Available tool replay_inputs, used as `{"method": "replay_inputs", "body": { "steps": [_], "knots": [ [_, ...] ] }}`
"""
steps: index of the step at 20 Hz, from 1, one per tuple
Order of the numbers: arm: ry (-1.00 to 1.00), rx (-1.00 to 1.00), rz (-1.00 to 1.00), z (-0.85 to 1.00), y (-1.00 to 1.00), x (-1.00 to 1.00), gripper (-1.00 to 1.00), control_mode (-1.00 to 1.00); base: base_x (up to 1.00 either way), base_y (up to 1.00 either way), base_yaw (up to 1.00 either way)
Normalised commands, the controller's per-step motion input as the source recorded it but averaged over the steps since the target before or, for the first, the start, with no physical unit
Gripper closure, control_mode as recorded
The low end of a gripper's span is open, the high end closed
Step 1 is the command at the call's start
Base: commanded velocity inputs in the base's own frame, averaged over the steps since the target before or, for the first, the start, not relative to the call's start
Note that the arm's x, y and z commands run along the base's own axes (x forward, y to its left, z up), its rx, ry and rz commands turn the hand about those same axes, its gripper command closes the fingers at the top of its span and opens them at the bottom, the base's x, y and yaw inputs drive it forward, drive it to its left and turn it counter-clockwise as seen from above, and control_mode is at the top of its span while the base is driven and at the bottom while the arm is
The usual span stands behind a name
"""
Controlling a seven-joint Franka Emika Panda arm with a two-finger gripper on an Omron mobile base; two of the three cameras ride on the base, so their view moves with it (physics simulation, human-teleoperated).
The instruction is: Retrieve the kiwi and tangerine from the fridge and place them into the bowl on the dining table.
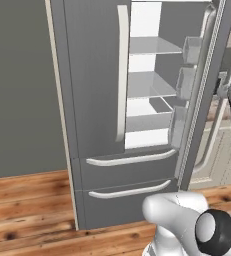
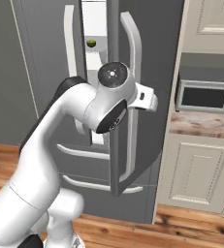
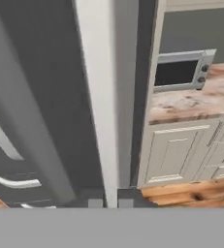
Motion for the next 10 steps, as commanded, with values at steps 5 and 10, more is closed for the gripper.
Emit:
{"method": "replay_inputs", "body": {
  "steps": [5, 10],
  "knots": [
    [-0.05, -0.01, 0.0, 0.48, -0.16, -0.99, -1.0, -1.0, 0.0, 0.0, 0.0],
    [-0.01, -0.16, 0.0, 0.46, 0.61, -0.56, -1.0, -1.0, 0.0, 0.0, 0.0]
  ]
}}
